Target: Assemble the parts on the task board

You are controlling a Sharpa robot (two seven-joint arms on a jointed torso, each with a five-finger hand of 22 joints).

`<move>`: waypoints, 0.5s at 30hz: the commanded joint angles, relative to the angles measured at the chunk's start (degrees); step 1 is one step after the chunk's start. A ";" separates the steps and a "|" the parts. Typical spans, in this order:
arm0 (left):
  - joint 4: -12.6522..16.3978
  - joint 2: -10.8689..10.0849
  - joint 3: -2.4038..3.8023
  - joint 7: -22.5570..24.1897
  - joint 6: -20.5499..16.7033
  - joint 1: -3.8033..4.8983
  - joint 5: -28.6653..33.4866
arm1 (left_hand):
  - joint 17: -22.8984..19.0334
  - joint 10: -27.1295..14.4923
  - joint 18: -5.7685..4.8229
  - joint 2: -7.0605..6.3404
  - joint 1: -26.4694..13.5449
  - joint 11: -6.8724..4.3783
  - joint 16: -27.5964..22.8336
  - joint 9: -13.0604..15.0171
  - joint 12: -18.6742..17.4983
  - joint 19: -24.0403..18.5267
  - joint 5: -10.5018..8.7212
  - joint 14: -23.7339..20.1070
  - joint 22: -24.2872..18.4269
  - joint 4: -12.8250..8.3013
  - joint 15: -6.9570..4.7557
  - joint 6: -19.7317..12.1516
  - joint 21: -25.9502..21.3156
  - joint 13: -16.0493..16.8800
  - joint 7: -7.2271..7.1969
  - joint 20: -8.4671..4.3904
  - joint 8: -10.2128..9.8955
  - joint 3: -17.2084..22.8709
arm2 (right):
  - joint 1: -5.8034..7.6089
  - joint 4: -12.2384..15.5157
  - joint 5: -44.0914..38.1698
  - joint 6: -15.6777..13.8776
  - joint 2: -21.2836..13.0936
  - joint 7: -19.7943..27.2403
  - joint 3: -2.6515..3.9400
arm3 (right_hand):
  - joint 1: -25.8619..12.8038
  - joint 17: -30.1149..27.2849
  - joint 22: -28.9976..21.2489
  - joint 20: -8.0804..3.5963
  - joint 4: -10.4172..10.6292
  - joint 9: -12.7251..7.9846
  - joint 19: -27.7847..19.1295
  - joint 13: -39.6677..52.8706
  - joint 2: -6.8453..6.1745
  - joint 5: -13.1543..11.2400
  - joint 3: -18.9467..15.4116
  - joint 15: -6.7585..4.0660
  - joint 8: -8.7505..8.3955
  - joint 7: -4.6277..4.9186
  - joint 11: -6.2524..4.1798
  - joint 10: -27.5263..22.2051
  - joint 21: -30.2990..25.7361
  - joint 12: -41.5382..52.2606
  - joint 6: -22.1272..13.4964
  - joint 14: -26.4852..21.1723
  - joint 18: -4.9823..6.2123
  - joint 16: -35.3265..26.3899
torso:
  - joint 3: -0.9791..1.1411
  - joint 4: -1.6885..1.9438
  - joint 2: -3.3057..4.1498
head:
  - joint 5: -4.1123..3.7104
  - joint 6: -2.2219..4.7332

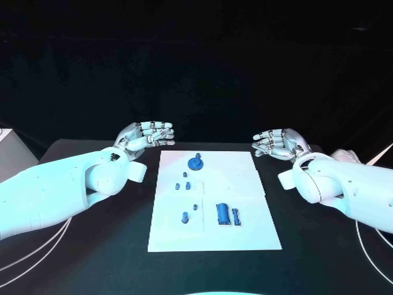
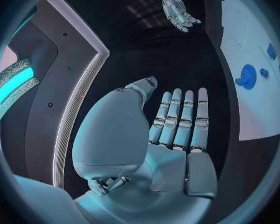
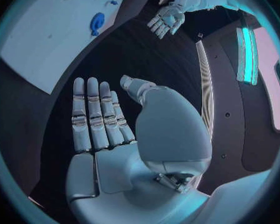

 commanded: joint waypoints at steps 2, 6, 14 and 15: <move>-1.29 1.09 0.05 3.63 -3.25 -0.20 3.23 | -0.44 0.39 0.30 0.80 0.16 0.06 -1.49 -0.35 -1.07 -0.33 -0.06 -0.21 -1.55 -0.10 0.25 0.34 -1.49 -0.02 0.56 0.08 -0.42 -0.33 | 0.07 -0.75 5.16 4.44 0.91 5.28 0.26 | -0.92 -4.09 -8.49 0.56 -1.19 -0.61 -0.28 -7.22 1.20 0.62 -0.15 0.37 -1.77 0.01 0.18 1.53 0.10 -2.22 1.48 1.80 0.81 -4.76 | 0.38 0.06 -0.23 | 0.47 1.13; -0.49 0.59 0.07 0.75 -1.59 -0.26 0.79 | -11.64 -55.80 -9.70 11.27 -29.26 -9.95 -16.07 -13.49 -8.14 -44.21 -10.33 -44.49 -25.85 -10.91 -8.89 -46.75 -6.40 -3.71 -9.10 -16.38 -13.96 -23.95 | -0.28 0.22 2.29 0.20 0.63 1.64 0.57 | -27.17 -28.62 -32.27 -11.99 -4.82 -18.79 -57.07 -17.99 13.04 -4.55 -34.01 -5.66 -16.97 -11.41 -8.10 -60.81 -3.61 -9.48 -47.58 -58.16 -9.81 -18.48 | 0.29 0.08 -0.20 | 0.16 0.96; 3.49 0.25 0.85 1.36 -9.06 -1.64 1.03 | -11.64 -55.80 -9.70 11.27 -81.75 -9.95 -16.07 -13.49 -8.14 -44.21 -10.33 -44.49 -25.85 -10.91 -8.89 -46.75 -6.40 -3.71 -9.10 -16.38 -13.96 -23.95 | -3.68 7.67 9.77 -6.73 0.53 5.45 4.39 | -74.41 -28.62 -32.27 -11.99 -4.82 -18.79 -57.07 -17.99 13.04 -4.55 -34.01 -5.66 -16.97 -11.41 -8.10 -60.81 -3.61 -9.48 -47.58 -58.16 -9.81 -18.48 | 1.93 0.38 -1.40 | -0.65 4.60; 4.27 0.19 1.00 1.47 -10.53 -1.92 1.08 | -11.64 -55.80 -9.70 11.27 -81.75 -9.95 -16.07 -13.49 -8.14 -44.21 -10.33 -44.49 -25.85 -10.91 -8.89 -46.75 -6.40 -3.71 -9.10 -16.38 -13.96 -23.95 | -4.32 9.08 11.19 -8.04 0.52 6.18 5.11 | -74.41 -28.62 -32.27 -11.99 -4.82 -18.79 -57.07 -17.99 13.04 -4.55 -34.01 -5.66 -16.97 -11.41 -8.10 -60.81 -3.61 -9.48 -47.58 -58.16 -9.81 -18.48 | 2.16 0.42 -1.57 | -0.76 5.12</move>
